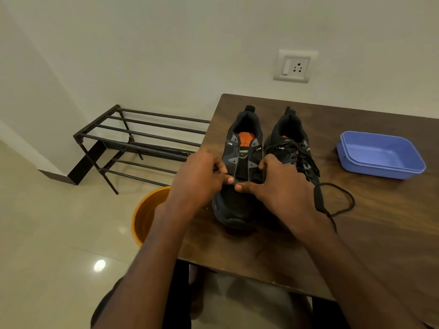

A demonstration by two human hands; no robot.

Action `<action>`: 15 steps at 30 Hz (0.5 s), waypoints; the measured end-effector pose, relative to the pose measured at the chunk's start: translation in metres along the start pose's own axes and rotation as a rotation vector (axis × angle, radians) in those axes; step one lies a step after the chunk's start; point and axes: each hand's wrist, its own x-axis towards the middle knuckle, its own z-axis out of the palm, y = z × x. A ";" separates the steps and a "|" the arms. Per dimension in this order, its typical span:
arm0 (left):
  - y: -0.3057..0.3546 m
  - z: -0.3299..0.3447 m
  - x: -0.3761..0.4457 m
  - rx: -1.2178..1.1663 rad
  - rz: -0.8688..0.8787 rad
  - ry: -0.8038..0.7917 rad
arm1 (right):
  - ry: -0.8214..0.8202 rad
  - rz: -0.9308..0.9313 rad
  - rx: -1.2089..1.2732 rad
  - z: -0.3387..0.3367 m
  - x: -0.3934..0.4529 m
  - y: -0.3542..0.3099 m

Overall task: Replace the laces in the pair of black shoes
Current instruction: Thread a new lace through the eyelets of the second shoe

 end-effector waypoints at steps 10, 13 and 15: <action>0.031 -0.041 -0.008 -1.153 0.287 0.258 | -0.053 0.019 -0.008 -0.004 0.002 -0.001; 0.025 -0.035 -0.007 -0.697 0.207 0.337 | -0.036 0.023 -0.019 -0.003 0.000 -0.002; 0.015 -0.020 -0.006 -0.285 0.167 0.193 | -0.020 0.016 -0.018 -0.002 0.000 -0.001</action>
